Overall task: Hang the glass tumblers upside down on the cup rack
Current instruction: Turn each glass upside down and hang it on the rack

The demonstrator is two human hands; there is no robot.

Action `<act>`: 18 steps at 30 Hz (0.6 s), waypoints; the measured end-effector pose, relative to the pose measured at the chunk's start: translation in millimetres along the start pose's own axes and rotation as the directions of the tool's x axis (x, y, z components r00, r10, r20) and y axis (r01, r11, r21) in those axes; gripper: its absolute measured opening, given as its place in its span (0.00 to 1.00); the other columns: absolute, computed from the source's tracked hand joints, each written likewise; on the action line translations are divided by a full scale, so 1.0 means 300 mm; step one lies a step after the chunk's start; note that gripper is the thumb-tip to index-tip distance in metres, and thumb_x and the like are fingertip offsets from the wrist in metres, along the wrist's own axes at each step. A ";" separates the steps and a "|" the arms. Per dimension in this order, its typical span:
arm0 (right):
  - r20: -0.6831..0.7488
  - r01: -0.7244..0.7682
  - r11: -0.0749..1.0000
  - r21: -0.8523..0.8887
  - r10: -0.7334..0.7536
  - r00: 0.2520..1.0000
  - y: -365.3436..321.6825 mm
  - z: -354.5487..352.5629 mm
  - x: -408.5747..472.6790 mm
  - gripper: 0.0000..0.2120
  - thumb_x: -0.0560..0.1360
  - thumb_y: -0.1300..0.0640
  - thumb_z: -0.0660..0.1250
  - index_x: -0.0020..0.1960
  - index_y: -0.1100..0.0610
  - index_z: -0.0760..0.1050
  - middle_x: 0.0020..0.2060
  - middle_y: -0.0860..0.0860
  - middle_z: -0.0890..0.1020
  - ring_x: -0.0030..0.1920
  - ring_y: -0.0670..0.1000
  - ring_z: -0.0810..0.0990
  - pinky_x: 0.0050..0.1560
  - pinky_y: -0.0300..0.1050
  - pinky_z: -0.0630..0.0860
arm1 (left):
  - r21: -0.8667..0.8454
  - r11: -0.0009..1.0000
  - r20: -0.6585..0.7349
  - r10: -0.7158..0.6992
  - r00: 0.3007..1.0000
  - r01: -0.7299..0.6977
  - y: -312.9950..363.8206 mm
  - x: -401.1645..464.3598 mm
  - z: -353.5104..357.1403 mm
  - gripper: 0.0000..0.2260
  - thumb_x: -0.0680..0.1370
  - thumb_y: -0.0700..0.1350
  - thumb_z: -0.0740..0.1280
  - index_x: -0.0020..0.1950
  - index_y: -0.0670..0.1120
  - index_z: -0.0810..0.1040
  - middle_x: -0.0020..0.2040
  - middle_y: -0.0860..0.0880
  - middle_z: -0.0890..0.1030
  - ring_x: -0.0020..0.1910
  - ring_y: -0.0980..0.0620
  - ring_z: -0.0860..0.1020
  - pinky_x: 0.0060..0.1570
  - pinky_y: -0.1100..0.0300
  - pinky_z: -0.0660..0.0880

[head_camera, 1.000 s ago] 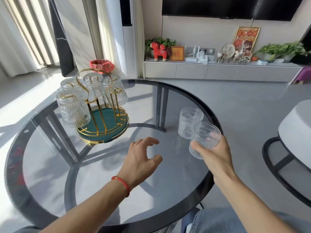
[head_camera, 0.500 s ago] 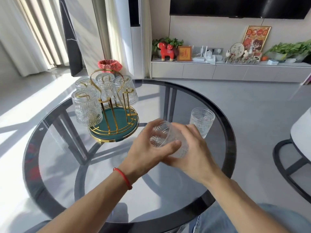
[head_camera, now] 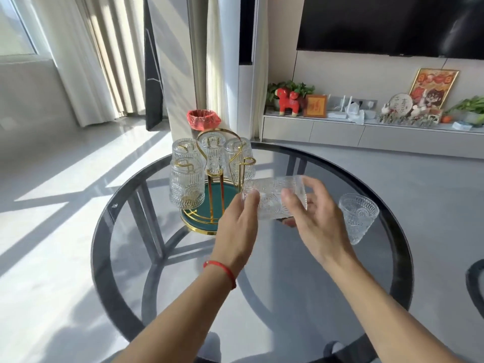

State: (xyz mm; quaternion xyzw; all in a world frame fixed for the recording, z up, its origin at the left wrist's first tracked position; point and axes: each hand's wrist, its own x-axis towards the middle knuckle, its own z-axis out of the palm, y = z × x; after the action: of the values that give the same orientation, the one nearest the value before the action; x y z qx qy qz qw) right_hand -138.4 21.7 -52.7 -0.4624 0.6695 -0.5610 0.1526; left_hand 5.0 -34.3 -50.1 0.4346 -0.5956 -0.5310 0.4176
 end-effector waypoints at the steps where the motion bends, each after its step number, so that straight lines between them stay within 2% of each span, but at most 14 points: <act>1: -0.039 0.061 0.995 -0.081 -0.064 0.997 -0.017 0.001 0.022 0.28 0.74 0.36 0.73 0.69 0.48 0.74 0.55 0.47 0.85 0.52 0.51 0.86 0.55 0.55 0.82 | 0.202 0.975 -0.019 0.094 0.995 -0.088 -0.014 0.000 -0.007 0.19 0.82 0.56 0.60 0.56 0.41 0.76 0.52 0.39 0.81 0.54 0.37 0.78 0.52 0.43 0.76; 2: -0.069 0.111 0.985 -0.135 -0.121 0.990 -0.033 0.002 0.045 0.27 0.74 0.38 0.74 0.68 0.48 0.75 0.55 0.46 0.85 0.54 0.50 0.85 0.57 0.54 0.81 | 0.427 0.893 0.014 0.151 0.988 -0.142 -0.034 0.004 -0.013 0.16 0.82 0.53 0.61 0.61 0.42 0.75 0.55 0.41 0.81 0.57 0.37 0.77 0.54 0.45 0.74; 3: -0.089 0.147 0.976 -0.161 -0.163 0.983 -0.049 0.006 0.070 0.26 0.74 0.40 0.76 0.68 0.49 0.76 0.56 0.47 0.85 0.56 0.51 0.84 0.58 0.54 0.80 | 0.632 0.757 0.087 0.141 0.986 -0.164 -0.059 0.009 -0.018 0.18 0.81 0.51 0.63 0.68 0.44 0.72 0.62 0.42 0.79 0.63 0.39 0.75 0.58 0.46 0.73; 4: -0.103 0.170 0.970 -0.171 -0.189 0.977 -0.066 0.009 0.094 0.27 0.73 0.42 0.76 0.68 0.50 0.76 0.57 0.49 0.85 0.58 0.52 0.83 0.59 0.55 0.79 | 0.773 0.608 0.167 0.077 0.983 -0.179 -0.088 0.015 -0.022 0.24 0.80 0.50 0.64 0.75 0.46 0.67 0.69 0.44 0.75 0.70 0.41 0.70 0.64 0.44 0.72; 5: -0.110 0.190 0.965 -0.178 -0.212 0.971 -0.082 0.015 0.118 0.27 0.73 0.43 0.77 0.69 0.50 0.76 0.59 0.50 0.84 0.59 0.53 0.82 0.61 0.56 0.78 | 0.851 0.488 0.225 -0.008 0.974 -0.193 -0.112 0.020 -0.026 0.29 0.79 0.51 0.66 0.78 0.48 0.63 0.75 0.46 0.69 0.76 0.43 0.64 0.68 0.41 0.70; 7: -0.104 0.235 0.947 -0.219 -0.263 0.959 -0.112 0.028 0.165 0.28 0.73 0.44 0.76 0.70 0.49 0.76 0.61 0.51 0.83 0.61 0.54 0.80 0.63 0.54 0.76 | 0.915 0.340 0.273 -0.128 0.954 -0.216 -0.146 0.028 -0.034 0.33 0.78 0.54 0.66 0.80 0.50 0.59 0.82 0.48 0.57 0.81 0.44 0.53 0.72 0.35 0.65; 9: -0.077 0.273 0.921 -0.278 -0.305 0.949 -0.136 0.046 0.208 0.29 0.73 0.44 0.76 0.71 0.49 0.76 0.61 0.52 0.83 0.62 0.55 0.79 0.63 0.47 0.74 | 0.937 0.262 0.282 -0.180 0.942 -0.230 -0.167 0.036 -0.038 0.34 0.79 0.55 0.65 0.82 0.50 0.55 0.85 0.48 0.49 0.83 0.43 0.47 0.74 0.31 0.59; 11: -0.038 0.288 0.898 -0.333 -0.318 0.947 -0.151 0.069 0.244 0.29 0.72 0.44 0.76 0.71 0.49 0.77 0.61 0.51 0.83 0.62 0.54 0.78 0.60 0.43 0.71 | 0.949 0.202 0.279 -0.190 0.941 -0.241 -0.169 0.040 -0.041 0.35 0.81 0.55 0.63 0.83 0.50 0.52 0.85 0.48 0.47 0.83 0.43 0.45 0.75 0.31 0.56; 15: 0.020 0.306 0.877 -0.371 -0.322 0.946 -0.151 0.124 0.274 0.27 0.70 0.42 0.75 0.67 0.47 0.76 0.57 0.53 0.82 0.60 0.53 0.77 0.56 0.46 0.72 | 0.953 0.187 0.274 -0.186 0.944 -0.239 -0.147 0.044 -0.038 0.32 0.81 0.54 0.62 0.82 0.49 0.54 0.85 0.47 0.52 0.83 0.42 0.49 0.74 0.31 0.57; 18: 0.065 0.303 0.857 -0.417 -0.305 0.950 -0.146 0.169 0.281 0.31 0.69 0.39 0.74 0.69 0.45 0.74 0.57 0.53 0.79 0.59 0.55 0.77 0.54 0.49 0.74 | 0.956 0.179 0.265 -0.187 0.946 -0.232 -0.139 0.038 -0.031 0.30 0.81 0.53 0.62 0.81 0.48 0.57 0.84 0.47 0.54 0.82 0.42 0.50 0.73 0.31 0.59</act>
State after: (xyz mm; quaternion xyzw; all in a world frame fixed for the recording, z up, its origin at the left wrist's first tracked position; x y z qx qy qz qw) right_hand -126.5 -73.4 -3.3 -0.5831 0.6937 -0.4206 -0.0426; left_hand 13.9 -50.1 -90.3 0.4975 -0.8619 -0.0816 -0.0545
